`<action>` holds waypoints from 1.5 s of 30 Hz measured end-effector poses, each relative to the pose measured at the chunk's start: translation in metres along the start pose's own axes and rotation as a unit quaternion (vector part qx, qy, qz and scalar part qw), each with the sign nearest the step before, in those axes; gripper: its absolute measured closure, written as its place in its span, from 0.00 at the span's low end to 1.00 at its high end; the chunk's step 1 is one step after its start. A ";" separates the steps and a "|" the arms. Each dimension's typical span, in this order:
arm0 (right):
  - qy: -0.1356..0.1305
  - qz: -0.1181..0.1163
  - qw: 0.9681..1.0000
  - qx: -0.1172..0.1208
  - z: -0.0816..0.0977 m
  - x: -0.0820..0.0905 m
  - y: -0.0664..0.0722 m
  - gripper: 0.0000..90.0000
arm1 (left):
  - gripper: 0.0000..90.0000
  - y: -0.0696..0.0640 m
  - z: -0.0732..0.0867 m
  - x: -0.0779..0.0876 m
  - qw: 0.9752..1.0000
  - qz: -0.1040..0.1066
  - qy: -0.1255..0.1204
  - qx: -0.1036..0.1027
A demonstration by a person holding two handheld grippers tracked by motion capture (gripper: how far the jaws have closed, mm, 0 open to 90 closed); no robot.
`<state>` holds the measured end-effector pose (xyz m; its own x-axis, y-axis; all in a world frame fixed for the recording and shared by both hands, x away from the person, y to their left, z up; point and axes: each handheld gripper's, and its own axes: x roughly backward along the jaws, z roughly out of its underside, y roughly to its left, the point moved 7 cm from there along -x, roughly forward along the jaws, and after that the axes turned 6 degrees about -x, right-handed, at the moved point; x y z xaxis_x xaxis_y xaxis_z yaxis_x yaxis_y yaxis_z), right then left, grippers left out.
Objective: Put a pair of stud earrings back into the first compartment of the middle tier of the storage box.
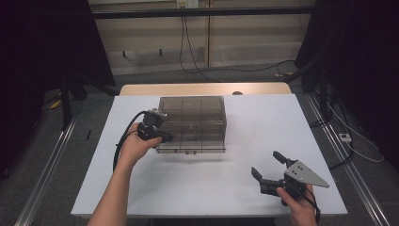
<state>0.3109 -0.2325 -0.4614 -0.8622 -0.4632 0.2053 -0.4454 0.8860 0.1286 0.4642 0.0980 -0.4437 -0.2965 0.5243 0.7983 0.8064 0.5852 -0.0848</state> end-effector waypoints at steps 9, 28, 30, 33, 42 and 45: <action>0.000 0.000 1.000 0.000 0.000 0.000 0.000 0.05 | 0.88 -0.001 0.001 -0.001 1.000 -0.002 -0.001 0.001; 0.000 0.000 1.000 0.000 0.000 0.000 0.000 0.05 | 0.88 0.000 0.005 -0.007 1.000 -0.003 0.002 0.005; 0.000 0.000 1.000 0.000 0.000 0.000 0.000 0.05 | 0.87 0.002 0.005 -0.006 1.000 -0.006 -0.001 0.005; 0.001 0.000 1.000 0.001 0.000 0.000 0.000 0.05 | 0.82 0.002 0.004 -0.006 1.000 -0.004 -0.006 0.012; 0.001 0.000 1.000 0.001 0.000 0.000 0.000 0.05 | 0.75 -0.002 0.003 0.002 1.000 0.005 -0.014 0.010; 0.001 0.000 1.000 0.000 0.000 -0.001 0.001 0.05 | 0.70 -0.008 0.002 0.006 1.000 0.016 -0.023 0.014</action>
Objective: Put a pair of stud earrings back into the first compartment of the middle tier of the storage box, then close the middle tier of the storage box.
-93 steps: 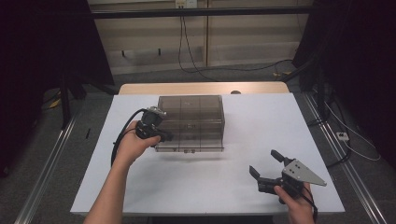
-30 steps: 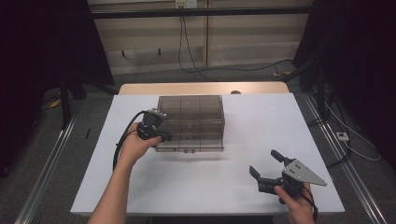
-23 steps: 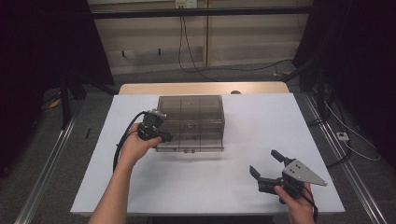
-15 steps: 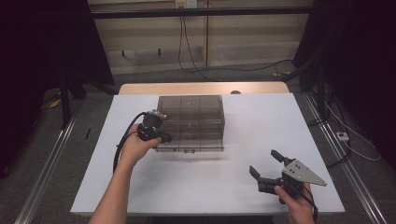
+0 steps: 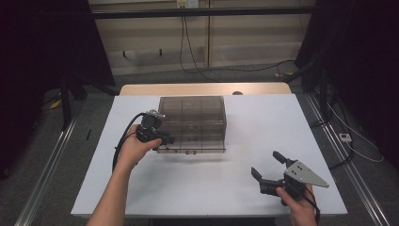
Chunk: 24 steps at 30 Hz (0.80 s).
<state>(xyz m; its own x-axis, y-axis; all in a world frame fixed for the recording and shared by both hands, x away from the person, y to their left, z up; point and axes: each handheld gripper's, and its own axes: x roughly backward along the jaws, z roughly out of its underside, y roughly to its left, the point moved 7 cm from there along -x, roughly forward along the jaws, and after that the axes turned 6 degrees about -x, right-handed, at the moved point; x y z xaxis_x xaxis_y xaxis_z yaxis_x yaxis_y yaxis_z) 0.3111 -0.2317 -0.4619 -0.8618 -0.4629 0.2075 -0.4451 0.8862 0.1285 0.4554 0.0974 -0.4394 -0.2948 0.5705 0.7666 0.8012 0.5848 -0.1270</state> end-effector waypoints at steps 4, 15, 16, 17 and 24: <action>0.001 -0.001 1.000 0.002 0.000 0.000 0.001 0.05 | 0.61 -0.008 -0.001 0.005 1.000 0.010 -0.003 -0.008; 0.002 -0.002 1.000 0.001 0.001 -0.001 0.001 0.05 | 0.34 -0.033 -0.004 0.011 0.999 0.034 -0.014 -0.038; 0.002 -0.002 1.000 0.001 0.001 -0.001 0.001 0.05 | 0.33 -0.035 -0.004 0.011 0.998 0.036 -0.016 -0.041; 0.003 -0.001 1.000 0.001 0.001 -0.001 0.001 0.05 | 0.31 -0.038 -0.004 0.012 0.998 0.040 -0.017 -0.043; 0.003 -0.005 1.000 0.001 0.001 -0.004 0.003 0.05 | 0.32 -0.053 -0.004 0.012 0.996 0.054 -0.021 -0.069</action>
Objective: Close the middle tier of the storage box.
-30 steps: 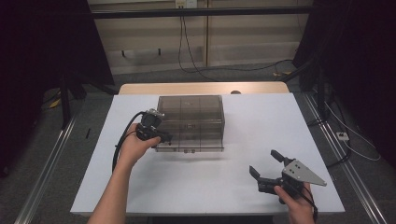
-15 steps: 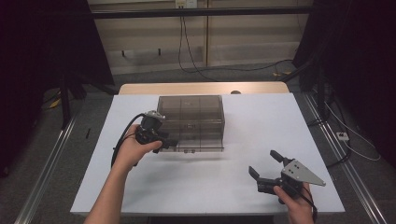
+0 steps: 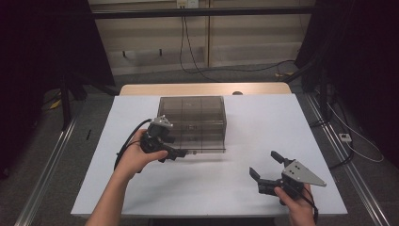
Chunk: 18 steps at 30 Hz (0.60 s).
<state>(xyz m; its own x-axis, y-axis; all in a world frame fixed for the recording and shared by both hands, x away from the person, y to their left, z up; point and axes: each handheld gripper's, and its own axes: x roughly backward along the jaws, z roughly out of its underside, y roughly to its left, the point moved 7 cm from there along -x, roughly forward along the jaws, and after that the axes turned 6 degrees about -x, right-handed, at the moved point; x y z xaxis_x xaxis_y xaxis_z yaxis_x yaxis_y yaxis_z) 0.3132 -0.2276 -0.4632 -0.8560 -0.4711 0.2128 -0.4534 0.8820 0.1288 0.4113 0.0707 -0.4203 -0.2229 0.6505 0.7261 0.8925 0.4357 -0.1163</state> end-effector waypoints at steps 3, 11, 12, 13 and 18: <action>0.000 0.000 1.000 0.000 0.000 0.000 0.000 0.05 | 0.35 -0.004 0.001 -0.002 1.000 0.003 0.002 -0.009; 0.000 -0.001 1.000 0.001 0.000 -0.001 0.000 0.05 | 0.56 -0.006 0.007 -0.007 1.000 0.005 0.003 -0.016; 0.001 -0.002 1.000 0.001 0.000 -0.001 -0.001 0.05 | 0.60 -0.006 0.009 -0.008 1.000 0.004 0.004 -0.015; 0.002 -0.001 1.000 0.001 0.001 -0.001 -0.001 0.05 | 0.63 -0.006 0.010 -0.009 1.000 0.004 0.005 -0.015; -0.001 -0.001 1.000 0.000 0.000 0.000 0.001 0.05 | 0.78 -0.008 0.015 -0.012 1.000 0.006 0.015 -0.016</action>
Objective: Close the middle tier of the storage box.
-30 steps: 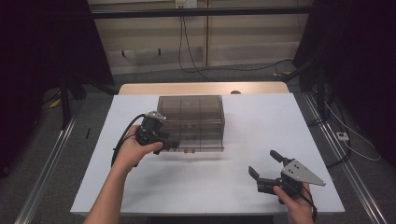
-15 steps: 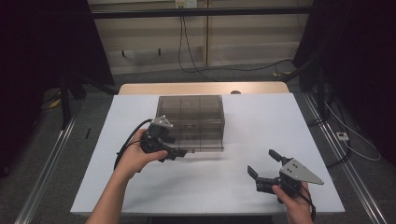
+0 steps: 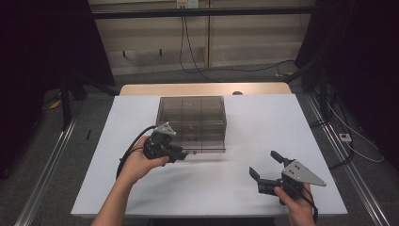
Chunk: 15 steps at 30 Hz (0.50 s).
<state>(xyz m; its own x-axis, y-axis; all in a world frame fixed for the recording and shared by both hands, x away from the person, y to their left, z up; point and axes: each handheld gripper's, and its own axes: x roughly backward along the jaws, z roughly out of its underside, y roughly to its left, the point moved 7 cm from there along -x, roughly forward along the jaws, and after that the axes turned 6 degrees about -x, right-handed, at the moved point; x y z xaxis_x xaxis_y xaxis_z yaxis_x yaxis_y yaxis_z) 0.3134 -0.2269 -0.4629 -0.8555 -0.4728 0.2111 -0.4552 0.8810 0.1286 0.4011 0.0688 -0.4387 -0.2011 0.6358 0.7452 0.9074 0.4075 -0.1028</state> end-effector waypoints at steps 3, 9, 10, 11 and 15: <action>0.001 0.000 1.000 -0.001 0.000 0.000 0.000 0.05 | 0.84 -0.001 0.002 -0.002 1.000 0.004 0.001 -0.004; 0.001 0.000 1.000 -0.001 0.000 0.000 0.000 0.05 | 0.92 0.001 0.007 -0.008 1.000 -0.007 0.018 -0.009; 0.000 0.000 1.000 -0.001 0.000 0.000 0.000 0.05 | 0.93 0.001 0.008 -0.009 1.000 -0.008 0.019 -0.009; 0.000 0.000 1.000 -0.001 0.000 0.000 0.000 0.05 | 0.94 0.001 0.009 -0.010 1.000 -0.005 0.019 -0.010; 0.000 -0.001 1.000 -0.001 0.000 0.000 0.000 0.05 | 0.97 0.001 0.012 -0.015 1.000 -0.007 0.023 -0.011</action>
<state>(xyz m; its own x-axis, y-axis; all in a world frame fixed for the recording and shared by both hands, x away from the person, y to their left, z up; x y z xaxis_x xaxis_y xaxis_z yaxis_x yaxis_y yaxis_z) 0.3134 -0.2273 -0.4629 -0.8548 -0.4742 0.2109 -0.4562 0.8803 0.1301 0.4009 0.0672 -0.4579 -0.1964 0.5994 0.7759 0.9131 0.4002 -0.0780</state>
